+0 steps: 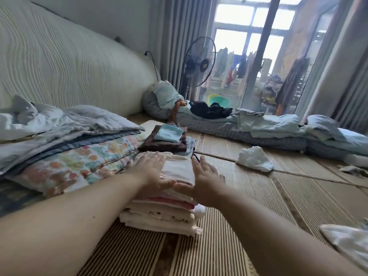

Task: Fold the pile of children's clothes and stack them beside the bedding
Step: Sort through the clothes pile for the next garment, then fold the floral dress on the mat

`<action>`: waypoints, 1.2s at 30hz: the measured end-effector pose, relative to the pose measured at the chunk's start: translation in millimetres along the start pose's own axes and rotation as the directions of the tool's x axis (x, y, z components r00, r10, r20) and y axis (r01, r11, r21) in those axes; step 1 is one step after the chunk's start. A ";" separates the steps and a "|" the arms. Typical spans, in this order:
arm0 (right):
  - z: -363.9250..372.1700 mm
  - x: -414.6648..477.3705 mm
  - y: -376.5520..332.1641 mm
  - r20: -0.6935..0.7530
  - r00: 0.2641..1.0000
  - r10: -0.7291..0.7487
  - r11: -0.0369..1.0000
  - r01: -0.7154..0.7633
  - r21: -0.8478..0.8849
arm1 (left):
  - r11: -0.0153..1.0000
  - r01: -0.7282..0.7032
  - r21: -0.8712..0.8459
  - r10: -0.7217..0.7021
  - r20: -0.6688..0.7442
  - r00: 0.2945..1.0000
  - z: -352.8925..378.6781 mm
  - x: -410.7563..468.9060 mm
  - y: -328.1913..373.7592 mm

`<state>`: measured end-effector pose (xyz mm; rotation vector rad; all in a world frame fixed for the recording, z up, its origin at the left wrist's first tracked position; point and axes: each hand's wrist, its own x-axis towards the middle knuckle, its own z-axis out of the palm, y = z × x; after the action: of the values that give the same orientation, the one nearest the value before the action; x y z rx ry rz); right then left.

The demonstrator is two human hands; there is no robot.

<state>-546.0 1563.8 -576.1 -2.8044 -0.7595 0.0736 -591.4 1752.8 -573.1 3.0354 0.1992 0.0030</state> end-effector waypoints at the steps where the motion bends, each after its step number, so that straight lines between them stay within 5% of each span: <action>1: -6.1 -16.7 3.2 -0.029 1.000 -0.011 1.000 0.011 -0.010 | 0.999 -0.043 -0.015 0.042 -0.021 0.999 -1.9 -13.8 12.2; 9: -45.4 -221.9 79.9 -0.165 0.986 -0.016 0.983 -0.015 -0.181 | 0.894 -0.435 -0.105 0.409 -0.207 0.889 8.2 -146.9 157.8; 14: -49.9 -360.5 141.8 -0.089 0.972 0.216 0.957 -0.229 -0.177 | 0.758 -0.647 -0.084 0.634 -0.136 0.761 26.4 -210.6 269.8; 20: -24.5 -451.4 203.3 -0.104 0.863 0.495 0.866 -0.499 -0.021 | 0.643 -0.765 0.009 0.765 -0.018 0.643 65.9 -246.9 385.2; 30: 0.0 -454.6 303.5 -0.109 0.731 0.674 0.734 -0.645 0.210 | 0.736 -0.677 0.011 0.664 0.180 0.726 140.4 -185.8 489.2; 36: 4.5 -450.6 330.3 -0.106 0.656 0.747 0.652 -0.693 0.308 | 0.790 -0.600 -0.128 0.613 0.154 0.775 159.5 -142.8 533.3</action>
<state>-773.6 1061.3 -664.9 -2.6164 0.4506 -0.0185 -662.2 1192.3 -678.1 2.8501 -0.7866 -0.2215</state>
